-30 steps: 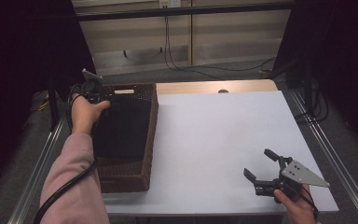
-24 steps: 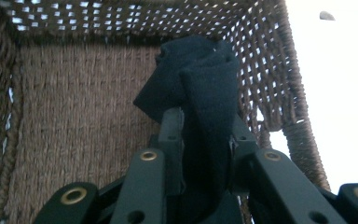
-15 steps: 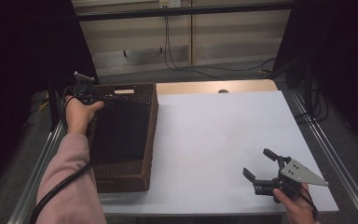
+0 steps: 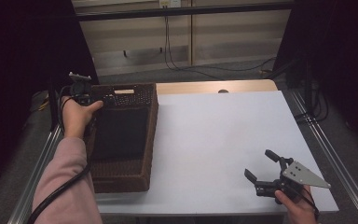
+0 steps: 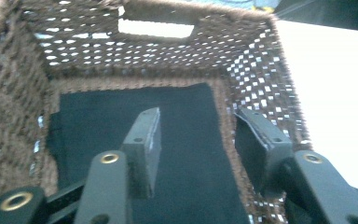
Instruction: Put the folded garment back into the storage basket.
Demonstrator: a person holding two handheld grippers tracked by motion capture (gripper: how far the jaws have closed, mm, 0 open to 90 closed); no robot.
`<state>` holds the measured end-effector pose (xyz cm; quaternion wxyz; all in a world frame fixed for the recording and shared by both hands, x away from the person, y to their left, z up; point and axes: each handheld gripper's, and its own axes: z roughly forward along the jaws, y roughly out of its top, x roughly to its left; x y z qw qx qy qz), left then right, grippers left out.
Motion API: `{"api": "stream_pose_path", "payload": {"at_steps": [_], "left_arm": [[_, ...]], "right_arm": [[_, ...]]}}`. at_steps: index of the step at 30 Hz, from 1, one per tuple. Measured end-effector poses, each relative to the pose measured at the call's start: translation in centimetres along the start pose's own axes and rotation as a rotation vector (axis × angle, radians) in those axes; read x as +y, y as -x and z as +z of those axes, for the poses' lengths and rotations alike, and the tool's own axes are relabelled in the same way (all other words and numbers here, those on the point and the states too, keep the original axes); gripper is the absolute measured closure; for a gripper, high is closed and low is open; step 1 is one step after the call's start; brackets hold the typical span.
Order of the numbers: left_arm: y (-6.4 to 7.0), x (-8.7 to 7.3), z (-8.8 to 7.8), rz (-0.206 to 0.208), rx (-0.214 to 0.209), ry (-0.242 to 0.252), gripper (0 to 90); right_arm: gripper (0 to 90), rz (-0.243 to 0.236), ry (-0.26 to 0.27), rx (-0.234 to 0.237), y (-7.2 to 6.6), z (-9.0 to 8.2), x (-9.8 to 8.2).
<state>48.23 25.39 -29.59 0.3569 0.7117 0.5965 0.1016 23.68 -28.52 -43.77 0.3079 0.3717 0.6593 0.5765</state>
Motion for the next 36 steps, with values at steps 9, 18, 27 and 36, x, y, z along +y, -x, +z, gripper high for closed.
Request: {"api": "stream_pose_path", "payload": {"at_steps": [9, 18, 27, 36], "left_arm": [[2.0, -1.2, -1.8, 0.04, -0.096, 0.074, 34.2], [2.7, -3.0, -2.1, 0.08, -0.152, 0.115, 26.8], [3.3, -4.9, -1.6, 0.103, -0.182, 0.138, 22.8], [4.1, -6.7, -1.4, 0.13, -0.208, 0.165, 19.9]], "right_arm": [[2.0, -0.004, 0.0, -0.009, 0.0, -0.1, 0.1], [2.0, 0.001, 0.003, -0.008, 0.0, -0.1, 0.1], [2.0, 0.001, 0.0, -0.009, 0.0, -0.1, 0.1], [2.0, -0.001, 0.002, -0.007, 0.0, -0.1, 0.1]]}}
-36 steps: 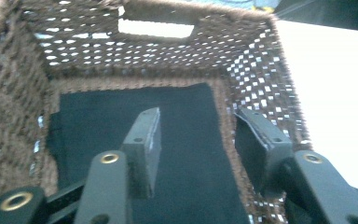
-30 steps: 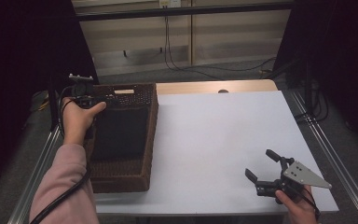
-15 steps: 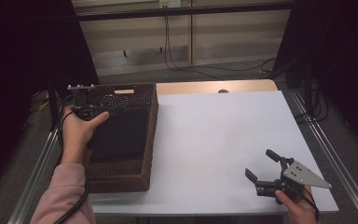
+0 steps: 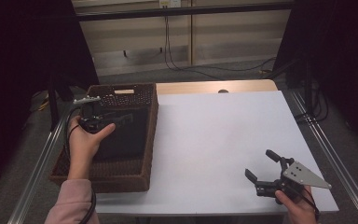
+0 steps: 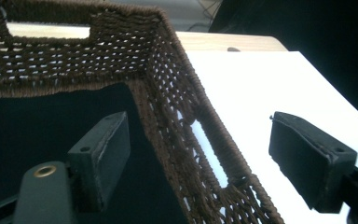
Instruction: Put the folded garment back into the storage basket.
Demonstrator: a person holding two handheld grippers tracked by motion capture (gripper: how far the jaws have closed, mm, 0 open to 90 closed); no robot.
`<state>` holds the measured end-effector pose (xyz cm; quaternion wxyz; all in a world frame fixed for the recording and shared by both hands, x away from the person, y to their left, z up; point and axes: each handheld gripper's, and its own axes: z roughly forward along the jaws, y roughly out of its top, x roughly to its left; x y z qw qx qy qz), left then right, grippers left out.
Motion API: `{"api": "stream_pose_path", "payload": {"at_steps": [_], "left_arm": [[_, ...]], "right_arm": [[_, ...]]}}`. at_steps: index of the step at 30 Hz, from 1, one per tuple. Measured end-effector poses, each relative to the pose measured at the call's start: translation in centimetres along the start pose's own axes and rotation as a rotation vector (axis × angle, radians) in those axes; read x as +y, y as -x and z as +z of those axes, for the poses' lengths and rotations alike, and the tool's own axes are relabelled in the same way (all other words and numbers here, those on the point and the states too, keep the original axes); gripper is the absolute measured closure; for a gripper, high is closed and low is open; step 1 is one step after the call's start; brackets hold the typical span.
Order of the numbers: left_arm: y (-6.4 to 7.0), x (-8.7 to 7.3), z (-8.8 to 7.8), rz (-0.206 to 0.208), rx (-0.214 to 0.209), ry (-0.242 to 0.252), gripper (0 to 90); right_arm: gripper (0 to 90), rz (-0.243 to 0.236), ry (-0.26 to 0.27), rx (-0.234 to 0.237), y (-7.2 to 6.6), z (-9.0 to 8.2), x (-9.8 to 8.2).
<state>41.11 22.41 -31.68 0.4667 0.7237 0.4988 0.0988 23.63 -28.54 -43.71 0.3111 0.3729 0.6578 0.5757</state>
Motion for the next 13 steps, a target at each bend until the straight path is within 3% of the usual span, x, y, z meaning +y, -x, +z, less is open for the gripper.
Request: {"api": "stream_pose_path", "payload": {"at_steps": [6, 10, 13], "left_arm": [[0.9, -0.9, 0.1, 0.025, -0.024, 0.015, 18.0], [1.5, -1.8, 0.1, 0.059, -0.037, 0.074, 16.4], [1.9, -2.1, 0.1, 0.049, -0.057, 0.11, 13.3]], "right_arm": [[2.0, 0.0, -0.007, -0.004, 0.0, 0.0, 0.0], [2.0, 0.0, -0.005, -0.002, 0.0, 0.0, 0.0], [2.0, -0.002, -0.013, -0.003, -0.1, 0.1, -0.1]]}}
